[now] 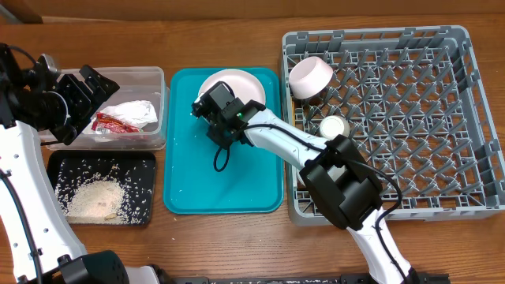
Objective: Sort waste into correct bins and load items into the dishwasher
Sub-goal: 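Grasp the edge of the pink plate on the teal tray with the right gripper, then lift the pink plate into the rack and stand it upright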
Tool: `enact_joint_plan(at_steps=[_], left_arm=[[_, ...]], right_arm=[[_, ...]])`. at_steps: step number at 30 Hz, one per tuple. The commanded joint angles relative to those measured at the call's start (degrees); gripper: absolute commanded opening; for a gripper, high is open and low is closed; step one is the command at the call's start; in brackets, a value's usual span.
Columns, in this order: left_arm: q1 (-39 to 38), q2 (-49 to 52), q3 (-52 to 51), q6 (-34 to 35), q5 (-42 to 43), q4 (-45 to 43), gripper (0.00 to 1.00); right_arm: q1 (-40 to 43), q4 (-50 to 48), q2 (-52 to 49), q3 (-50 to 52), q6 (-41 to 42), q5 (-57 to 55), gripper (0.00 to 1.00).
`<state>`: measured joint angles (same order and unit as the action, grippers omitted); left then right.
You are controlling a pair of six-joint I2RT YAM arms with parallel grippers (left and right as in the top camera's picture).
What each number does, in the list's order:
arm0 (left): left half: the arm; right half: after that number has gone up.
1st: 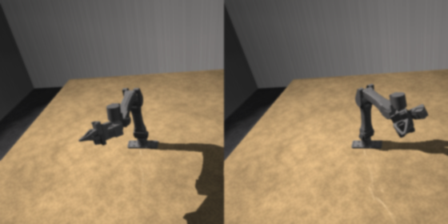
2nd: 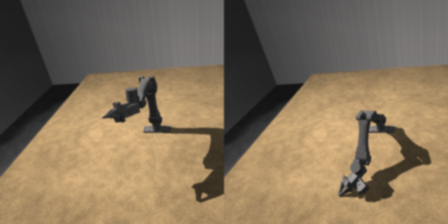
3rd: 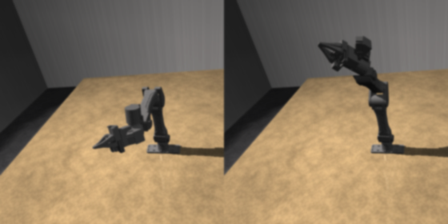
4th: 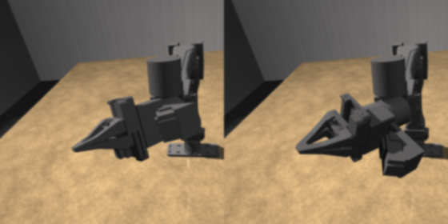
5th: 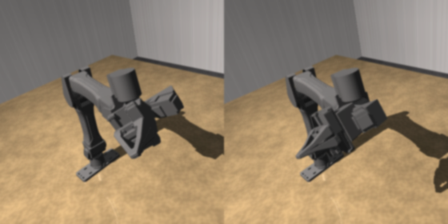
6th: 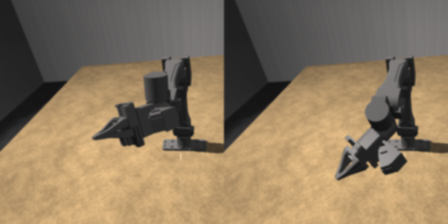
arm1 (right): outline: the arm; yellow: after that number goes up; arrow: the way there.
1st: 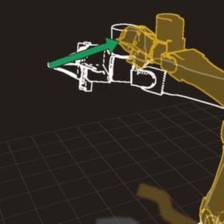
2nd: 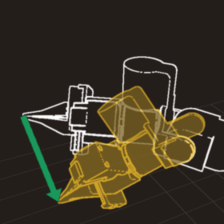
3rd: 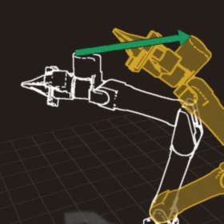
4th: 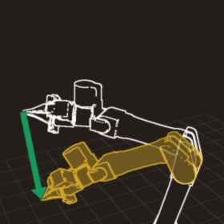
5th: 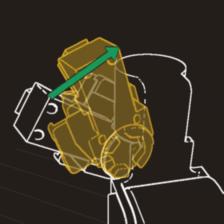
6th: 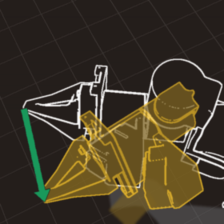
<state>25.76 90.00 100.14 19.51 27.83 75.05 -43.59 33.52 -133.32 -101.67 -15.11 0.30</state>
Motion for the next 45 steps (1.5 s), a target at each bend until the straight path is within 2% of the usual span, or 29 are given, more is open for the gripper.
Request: enact_joint_plan(at_steps=[1, 9, 12, 18, 22, 25, 30, 33, 40, 45], left_arm=[[-0.1, -1.1, 0.9, -0.7, 0.0, -0.1, 1.0], [-0.1, -1.1, 0.9, -0.7, 0.0, -0.1, 1.0], [-0.1, -1.1, 0.9, -0.7, 0.0, -0.1, 1.0], [-0.1, -1.1, 0.9, -0.7, 0.0, -0.1, 1.0], [-0.1, -1.1, 0.9, -0.7, 0.0, -0.1, 1.0], [-0.1, -1.1, 0.9, -0.7, 0.0, -0.1, 1.0], [-0.1, -1.1, 0.9, -0.7, 0.0, -0.1, 1.0], [-0.1, -1.1, 0.9, -0.7, 0.0, -0.1, 1.0], [-0.1, -1.1, 0.9, -0.7, 0.0, -0.1, 1.0], [-0.1, -1.1, 0.9, -0.7, 0.0, -0.1, 1.0]], right_arm=[[-0.2, 0.7, -0.5, 1.1, 0.2, 1.7, 0.04], [-0.6, 7.3, 3.7, -5.4, 9.4, 16.8, 0.04], [-0.1, 10.4, 9.2, -9.0, 13.5, 22.8, 0.04], [3.7, 14.7, 24.2, -10.2, 23.4, 23.4, 0.04], [12.6, 21.2, 34.5, -10.2, 32.0, 24.5, 0.04], [21.6, 24.9, 38.1, -10.2, 32.8, 32.3, 0.04], [37.2, 28.6, 38.6, -9.2, 32.4, 47.9, 0.04], [44.3, 28.4, 38.6, -6.1, 31.4, 51.5, 0.04], [53.6, 26.6, 37.6, 1.9, 26.4, 52.5, 0.04], [54.7, 23.5, 35.4, 6.2, 24.9, 54.1, 0.04]])
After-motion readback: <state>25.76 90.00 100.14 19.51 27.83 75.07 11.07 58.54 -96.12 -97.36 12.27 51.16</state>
